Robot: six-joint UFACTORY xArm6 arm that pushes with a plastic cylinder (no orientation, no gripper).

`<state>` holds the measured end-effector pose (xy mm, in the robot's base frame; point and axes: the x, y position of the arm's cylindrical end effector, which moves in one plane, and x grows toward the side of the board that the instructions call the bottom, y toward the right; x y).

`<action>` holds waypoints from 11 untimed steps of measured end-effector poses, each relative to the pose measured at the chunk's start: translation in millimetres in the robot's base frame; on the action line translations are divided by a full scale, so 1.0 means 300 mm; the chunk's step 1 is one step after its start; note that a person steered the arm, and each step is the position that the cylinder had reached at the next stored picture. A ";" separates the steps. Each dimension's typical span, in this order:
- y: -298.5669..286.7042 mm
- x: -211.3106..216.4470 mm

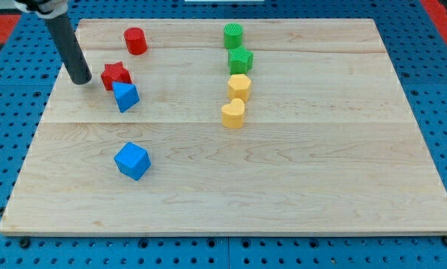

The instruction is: Put the red star in between the red circle and the blue triangle

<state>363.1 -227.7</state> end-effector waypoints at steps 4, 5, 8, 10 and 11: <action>0.186 -0.006; 0.189 -0.034; 0.494 -0.064; 0.370 -0.151; 0.366 -0.095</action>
